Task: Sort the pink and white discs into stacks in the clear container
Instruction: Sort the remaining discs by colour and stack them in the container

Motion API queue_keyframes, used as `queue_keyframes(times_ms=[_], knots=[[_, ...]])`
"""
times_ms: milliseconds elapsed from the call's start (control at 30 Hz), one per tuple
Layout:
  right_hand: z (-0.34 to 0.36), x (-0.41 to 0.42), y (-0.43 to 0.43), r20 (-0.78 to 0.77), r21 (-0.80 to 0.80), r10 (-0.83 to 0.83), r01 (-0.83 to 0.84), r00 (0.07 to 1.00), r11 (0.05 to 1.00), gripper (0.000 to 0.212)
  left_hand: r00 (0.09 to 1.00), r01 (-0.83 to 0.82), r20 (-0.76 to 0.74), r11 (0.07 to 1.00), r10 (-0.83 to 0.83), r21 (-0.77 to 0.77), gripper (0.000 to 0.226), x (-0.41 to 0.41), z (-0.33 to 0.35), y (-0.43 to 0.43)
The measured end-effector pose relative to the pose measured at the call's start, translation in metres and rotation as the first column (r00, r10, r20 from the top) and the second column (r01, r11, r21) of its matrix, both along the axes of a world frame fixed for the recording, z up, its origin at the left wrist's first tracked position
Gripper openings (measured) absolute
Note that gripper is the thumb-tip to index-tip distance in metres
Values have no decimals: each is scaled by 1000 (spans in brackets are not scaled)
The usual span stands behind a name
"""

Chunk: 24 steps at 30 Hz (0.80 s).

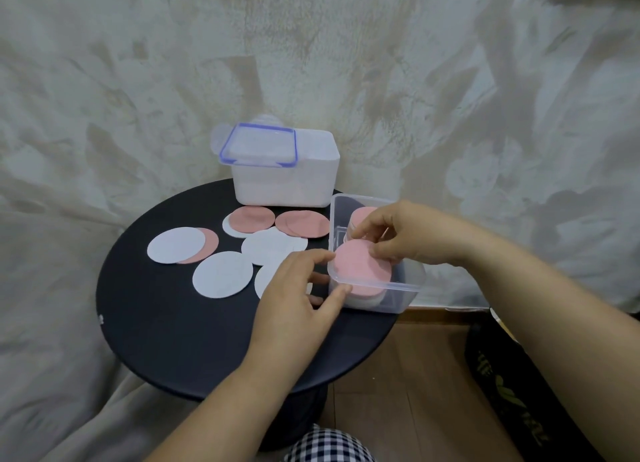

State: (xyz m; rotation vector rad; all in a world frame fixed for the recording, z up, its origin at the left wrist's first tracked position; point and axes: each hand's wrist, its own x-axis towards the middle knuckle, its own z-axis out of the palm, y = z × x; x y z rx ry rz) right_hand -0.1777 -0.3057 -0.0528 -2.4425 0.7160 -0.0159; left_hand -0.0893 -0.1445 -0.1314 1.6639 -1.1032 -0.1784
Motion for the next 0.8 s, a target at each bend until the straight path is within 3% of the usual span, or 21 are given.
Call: queue_keyframes(times_ms=[500, 800], knots=[[-8, -1, -1, -75, -222, 20, -36, 997, 974, 30, 1000, 5, -13, 1000, -5, -16, 35, 0, 0, 2], [-5, -1, 10, -94, -259, 11, -35, 995, 965, 27, 1000, 1, -12, 1000, -2, -16, 33, 1, -2, 0]])
